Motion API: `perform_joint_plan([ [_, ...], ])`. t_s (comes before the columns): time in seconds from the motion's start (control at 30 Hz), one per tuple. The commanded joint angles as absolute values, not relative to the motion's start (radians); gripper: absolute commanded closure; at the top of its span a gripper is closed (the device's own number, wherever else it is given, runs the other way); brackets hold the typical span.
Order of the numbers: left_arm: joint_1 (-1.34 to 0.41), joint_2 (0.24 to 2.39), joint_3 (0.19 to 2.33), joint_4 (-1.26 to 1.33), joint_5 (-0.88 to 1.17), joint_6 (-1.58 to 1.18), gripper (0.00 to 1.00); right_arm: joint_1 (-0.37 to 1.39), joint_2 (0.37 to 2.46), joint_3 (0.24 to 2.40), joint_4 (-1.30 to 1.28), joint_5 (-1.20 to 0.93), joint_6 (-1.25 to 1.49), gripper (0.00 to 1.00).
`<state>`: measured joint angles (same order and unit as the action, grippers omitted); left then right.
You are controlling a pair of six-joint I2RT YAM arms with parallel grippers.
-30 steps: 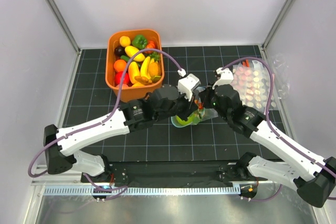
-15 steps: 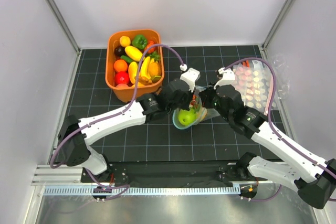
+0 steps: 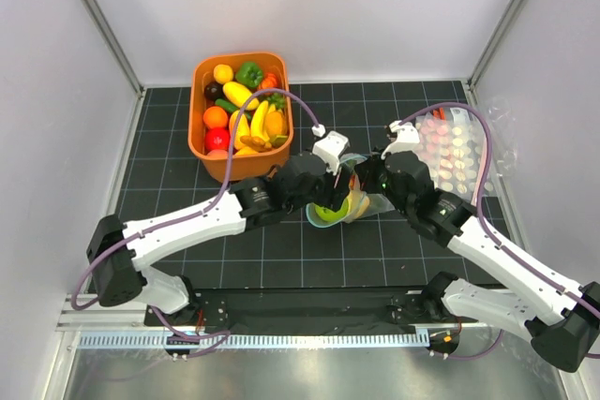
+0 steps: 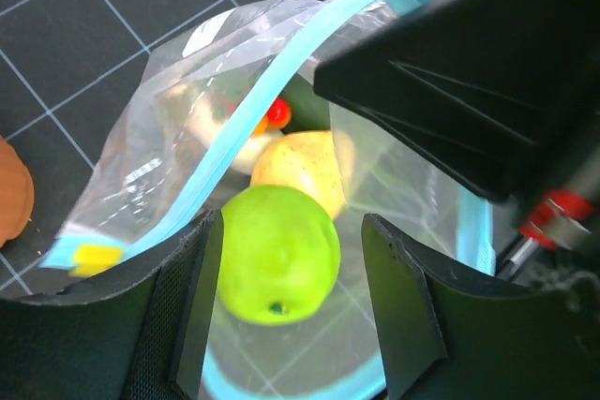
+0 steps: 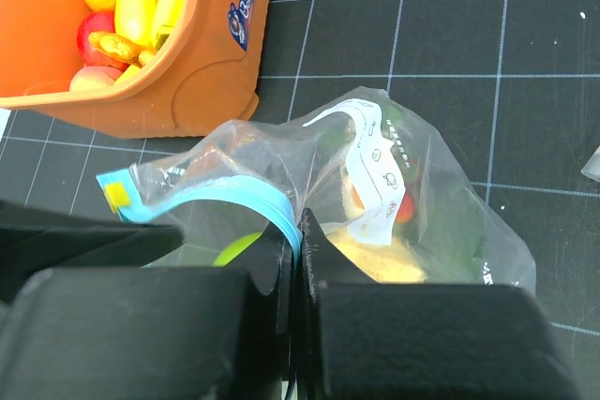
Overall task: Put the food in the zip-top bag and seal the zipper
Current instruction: Place the fake fruit in the zipper food storage bag, then adjust the zipper food storage bag at the center of the board.
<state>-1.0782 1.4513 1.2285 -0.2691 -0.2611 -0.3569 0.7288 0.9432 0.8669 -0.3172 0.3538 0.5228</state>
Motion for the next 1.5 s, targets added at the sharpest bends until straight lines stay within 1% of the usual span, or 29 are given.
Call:
perform_joint_plan([
  [0.0, -1.088, 1.364, 1.212, -0.222, -0.265, -0.383, 0.36, 0.726, 0.946, 0.876, -0.255, 0.377, 0.529, 0.99],
  [0.13, -1.101, 1.319, 1.198, -0.256, -0.262, -0.414, 0.36, 0.726, 0.940, 0.876, -0.258, 0.388, 0.522, 0.99],
  [0.27, -1.108, 1.292, 1.221, -0.287, -0.210, -0.469, 0.33, 0.726, 0.930, 0.865, -0.252, 0.414, 0.515, 0.99],
  [0.37, -1.108, 1.284, 1.253, -0.376, -0.210, -0.498, 0.33, 0.726, 0.928, 0.862, -0.245, 0.423, 0.511, 0.99],
  [0.47, -1.108, 1.276, 1.293, -0.454, -0.254, -0.505, 0.31, 0.726, 0.931, 0.854, -0.235, 0.445, 0.509, 0.99],
  [0.5, -1.108, 1.278, 1.304, -0.481, -0.312, -0.497, 0.31, 0.726, 0.933, 0.854, -0.235, 0.445, 0.509, 0.99],
  [0.57, -1.108, 1.276, 1.331, -0.543, -0.366, -0.477, 0.31, 0.726, 0.931, 0.854, -0.238, 0.443, 0.509, 0.99],
  [0.6, -1.108, 1.275, 1.331, -0.548, -0.438, -0.448, 0.29, 0.726, 0.925, 0.856, -0.239, 0.437, 0.509, 0.99],
  [0.7, -1.106, 1.253, 1.281, -0.454, -0.572, -0.396, 0.24, 0.726, 0.899, 0.847, -0.230, 0.440, 0.505, 0.99],
  [0.77, -1.104, 1.246, 1.235, -0.378, -0.597, -0.370, 0.23, 0.726, 0.890, 0.850, -0.242, 0.451, 0.496, 0.99],
  [0.87, -1.104, 1.243, 1.163, -0.304, -0.584, -0.373, 0.24, 0.726, 0.874, 0.841, -0.241, 0.472, 0.495, 0.99],
  [0.97, -1.104, 1.220, 1.030, -0.195, -0.589, -0.360, 0.24, 0.726, 0.882, 0.844, -0.241, 0.463, 0.489, 0.99],
  [1.07, -1.106, 1.207, 1.006, -0.164, -0.486, -0.348, 0.26, 0.726, 0.891, 0.851, -0.247, 0.439, 0.495, 0.99],
  [1.2, -1.106, 1.223, 0.986, -0.143, -0.518, -0.330, 0.26, 0.726, 0.900, 0.845, -0.236, 0.439, 0.497, 0.99],
  [1.3, -1.106, 1.267, 0.992, -0.137, -0.502, -0.333, 0.31, 0.726, 0.913, 0.847, -0.238, 0.431, 0.497, 0.99],
  [1.37, -1.103, 1.310, 1.005, -0.129, -0.488, -0.339, 0.39, 0.724, 0.926, 0.848, -0.232, 0.405, 0.497, 0.99],
  [1.4, -1.100, 1.322, 1.009, -0.130, -0.467, -0.363, 0.46, 0.726, 0.933, 0.850, -0.229, 0.394, 0.495, 0.99],
  [1.43, -1.085, 1.330, 1.012, -0.132, -0.431, -0.374, 0.62, 0.726, 0.939, 0.853, -0.227, 0.378, 0.494, 0.99],
  [1.47, -1.074, 1.339, 1.011, -0.126, -0.398, -0.383, 0.70, 0.726, 0.946, 0.854, -0.227, 0.368, 0.498, 0.99],
])
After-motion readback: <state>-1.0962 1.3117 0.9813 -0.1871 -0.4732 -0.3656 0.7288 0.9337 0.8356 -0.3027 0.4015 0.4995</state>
